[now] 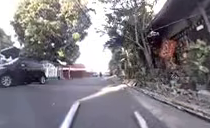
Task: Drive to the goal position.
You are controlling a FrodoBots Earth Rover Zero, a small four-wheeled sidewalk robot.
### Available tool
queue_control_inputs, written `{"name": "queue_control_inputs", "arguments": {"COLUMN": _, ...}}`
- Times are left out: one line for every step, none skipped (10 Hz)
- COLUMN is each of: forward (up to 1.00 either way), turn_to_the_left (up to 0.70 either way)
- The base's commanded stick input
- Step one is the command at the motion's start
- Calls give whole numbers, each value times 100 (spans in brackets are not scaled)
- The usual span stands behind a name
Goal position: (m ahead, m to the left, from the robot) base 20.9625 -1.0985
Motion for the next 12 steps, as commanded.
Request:
{"name": "queue_control_inputs", "arguments": {"forward": 70, "turn_to_the_left": 0}}
{"name": "queue_control_inputs", "arguments": {"forward": 70, "turn_to_the_left": 0}}
{"name": "queue_control_inputs", "arguments": {"forward": 70, "turn_to_the_left": 0}}
{"name": "queue_control_inputs", "arguments": {"forward": 70, "turn_to_the_left": 0}}
{"name": "queue_control_inputs", "arguments": {"forward": 70, "turn_to_the_left": 0}}
{"name": "queue_control_inputs", "arguments": {"forward": 70, "turn_to_the_left": 0}}
{"name": "queue_control_inputs", "arguments": {"forward": 70, "turn_to_the_left": 0}}
{"name": "queue_control_inputs", "arguments": {"forward": 70, "turn_to_the_left": 0}}
{"name": "queue_control_inputs", "arguments": {"forward": 70, "turn_to_the_left": 0}}
{"name": "queue_control_inputs", "arguments": {"forward": 70, "turn_to_the_left": 0}}
{"name": "queue_control_inputs", "arguments": {"forward": 70, "turn_to_the_left": 0}}
{"name": "queue_control_inputs", "arguments": {"forward": 70, "turn_to_the_left": 0}}
